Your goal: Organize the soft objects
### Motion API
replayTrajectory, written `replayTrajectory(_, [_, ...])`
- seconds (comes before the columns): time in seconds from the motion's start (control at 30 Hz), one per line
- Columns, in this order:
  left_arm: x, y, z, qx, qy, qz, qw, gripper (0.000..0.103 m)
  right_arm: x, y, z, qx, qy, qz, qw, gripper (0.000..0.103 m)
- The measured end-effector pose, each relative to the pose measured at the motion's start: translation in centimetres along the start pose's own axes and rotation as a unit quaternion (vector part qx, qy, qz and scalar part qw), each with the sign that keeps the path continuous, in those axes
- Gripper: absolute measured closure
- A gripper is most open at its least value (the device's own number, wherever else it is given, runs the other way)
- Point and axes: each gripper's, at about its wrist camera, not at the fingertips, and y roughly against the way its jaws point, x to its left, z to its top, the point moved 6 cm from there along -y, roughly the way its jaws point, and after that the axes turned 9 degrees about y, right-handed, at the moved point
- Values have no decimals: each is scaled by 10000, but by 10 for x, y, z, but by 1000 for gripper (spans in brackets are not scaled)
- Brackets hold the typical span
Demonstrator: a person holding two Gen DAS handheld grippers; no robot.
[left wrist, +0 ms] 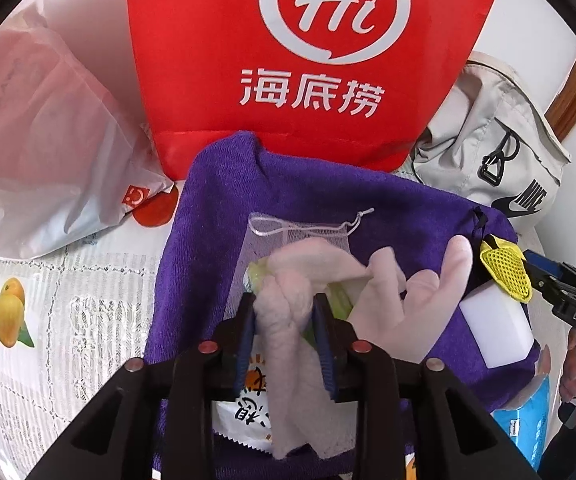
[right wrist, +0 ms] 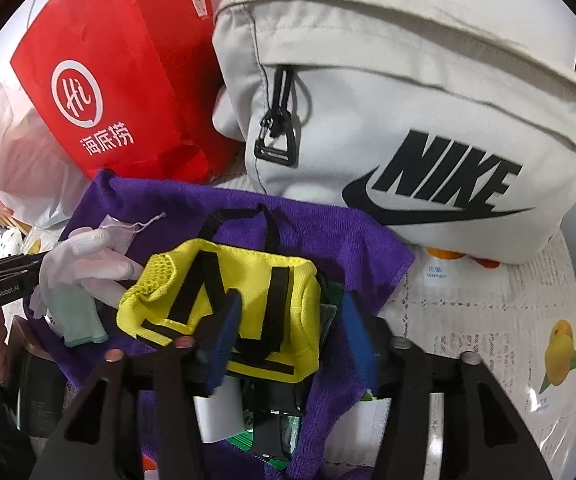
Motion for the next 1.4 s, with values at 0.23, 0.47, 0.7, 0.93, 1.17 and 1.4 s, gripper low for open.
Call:
replayTrajectory(0.23, [4, 17, -1, -90, 81, -84, 9999, 43, 3, 13, 2, -110, 76, -25, 9999, 41])
replayTrajectory(0.47, [3, 40, -3, -196, -5, 84, 9998, 31, 4, 35, 0, -205, -1, -46, 9998, 31])
replayTrajectory(0.7, [-1, 73, -17, -404, -133, 368, 9984, 22, 13, 72, -13, -330, 37, -165, 9993, 26])
replayTrajectory(0.93, [-3, 110, -42, -497, -115, 415, 9978, 17, 31, 107, -39, -442, 3, -209, 9988, 26])
replayTrajectory(1.17, [-7, 152, -85, -729, -171, 557, 9956, 8, 53, 155, -73, -685, 12, -453, 9966, 11])
replayTrajectory(1.4, [-17, 203, -140, -993, -149, 406, 9941, 2, 79, 208, -111, -890, -61, -587, 9943, 6])
